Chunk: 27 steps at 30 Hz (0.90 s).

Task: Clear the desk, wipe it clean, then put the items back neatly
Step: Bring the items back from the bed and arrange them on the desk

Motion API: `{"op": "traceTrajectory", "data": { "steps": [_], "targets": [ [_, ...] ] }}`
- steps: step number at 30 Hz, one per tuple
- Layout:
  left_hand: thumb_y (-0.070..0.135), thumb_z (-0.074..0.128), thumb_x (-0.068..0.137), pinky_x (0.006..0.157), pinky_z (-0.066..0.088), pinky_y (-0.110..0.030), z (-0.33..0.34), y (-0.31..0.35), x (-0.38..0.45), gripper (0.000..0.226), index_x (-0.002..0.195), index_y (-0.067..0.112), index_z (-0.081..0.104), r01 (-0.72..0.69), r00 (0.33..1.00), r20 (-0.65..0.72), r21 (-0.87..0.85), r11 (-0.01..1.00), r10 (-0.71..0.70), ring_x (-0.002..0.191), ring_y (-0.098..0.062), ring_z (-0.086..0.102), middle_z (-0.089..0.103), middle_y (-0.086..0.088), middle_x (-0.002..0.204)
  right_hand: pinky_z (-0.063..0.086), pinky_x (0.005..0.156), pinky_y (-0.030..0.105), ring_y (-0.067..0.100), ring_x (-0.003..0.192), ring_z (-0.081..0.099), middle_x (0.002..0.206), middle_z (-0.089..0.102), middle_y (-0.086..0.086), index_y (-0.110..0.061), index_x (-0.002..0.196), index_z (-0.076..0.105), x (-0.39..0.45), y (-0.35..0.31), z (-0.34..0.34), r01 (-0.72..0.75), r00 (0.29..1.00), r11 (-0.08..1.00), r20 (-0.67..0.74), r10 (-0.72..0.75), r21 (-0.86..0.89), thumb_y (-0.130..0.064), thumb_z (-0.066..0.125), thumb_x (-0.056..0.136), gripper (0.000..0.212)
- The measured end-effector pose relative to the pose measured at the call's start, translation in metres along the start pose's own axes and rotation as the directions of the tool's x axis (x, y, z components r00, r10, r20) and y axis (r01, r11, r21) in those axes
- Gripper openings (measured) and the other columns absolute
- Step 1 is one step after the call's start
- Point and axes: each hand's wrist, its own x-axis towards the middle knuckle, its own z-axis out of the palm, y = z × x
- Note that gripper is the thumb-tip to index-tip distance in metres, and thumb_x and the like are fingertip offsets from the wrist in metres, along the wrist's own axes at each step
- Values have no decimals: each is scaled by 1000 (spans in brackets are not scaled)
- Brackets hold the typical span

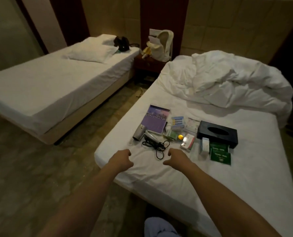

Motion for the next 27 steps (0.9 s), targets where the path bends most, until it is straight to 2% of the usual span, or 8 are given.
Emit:
{"op": "traceTrajectory", "data": {
  "steps": [4,8,13,18,21,25,27],
  "targets": [
    [26,63,85,87,45,-28,-16,-2,81,50,130,12,50,59,997,45,-48,997,-57,111,-24,56,58,-10,125,42,81,29,26,111,54,126,54,12,-9,125,48,87,-2,-10,-46,999,996,12,45,83,-34,69,84,53],
    [25,67,84,79,39,-23,-28,-9,151,48,127,9,53,176,984,67,-191,966,-166,108,-23,57,61,-12,120,41,71,31,25,93,53,116,55,14,-8,116,48,160,-15,-14,-30,996,993,88,21,111,-36,70,83,49],
    [25,67,84,88,41,-27,-19,-17,210,52,129,7,51,306,952,133,-337,891,-276,113,-27,55,58,-13,125,46,79,36,29,101,55,116,55,14,-9,118,49,230,-27,-10,-18,996,992,91,7,122,-36,72,81,51],
    [22,67,85,85,41,-27,3,-37,286,54,132,4,47,412,911,200,-442,797,-360,114,-29,54,56,-16,127,44,86,37,29,111,49,124,52,10,-14,126,48,300,-26,20,-61,996,997,74,57,48,-43,71,81,58],
    [21,67,85,87,43,-29,24,-49,330,55,132,4,46,460,886,208,-500,734,-414,114,-31,54,55,-18,128,39,96,41,30,120,40,138,42,6,-20,140,36,340,-23,47,-58,995,998,83,56,17,-45,68,82,71],
    [23,67,85,91,42,-32,59,-67,373,57,134,6,44,499,865,229,-490,714,-447,118,-32,51,50,-20,132,27,108,43,31,135,26,156,16,3,-25,150,16,378,-9,84,44,986,981,169,-12,-188,-48,66,82,87],
    [22,68,84,93,42,-33,76,-76,387,58,134,7,43,505,861,220,-490,711,-459,118,-33,51,50,-20,132,24,110,43,33,137,22,159,5,5,-27,151,7,389,1,101,38,981,978,195,3,-204,-46,66,83,92]
  ]
}}
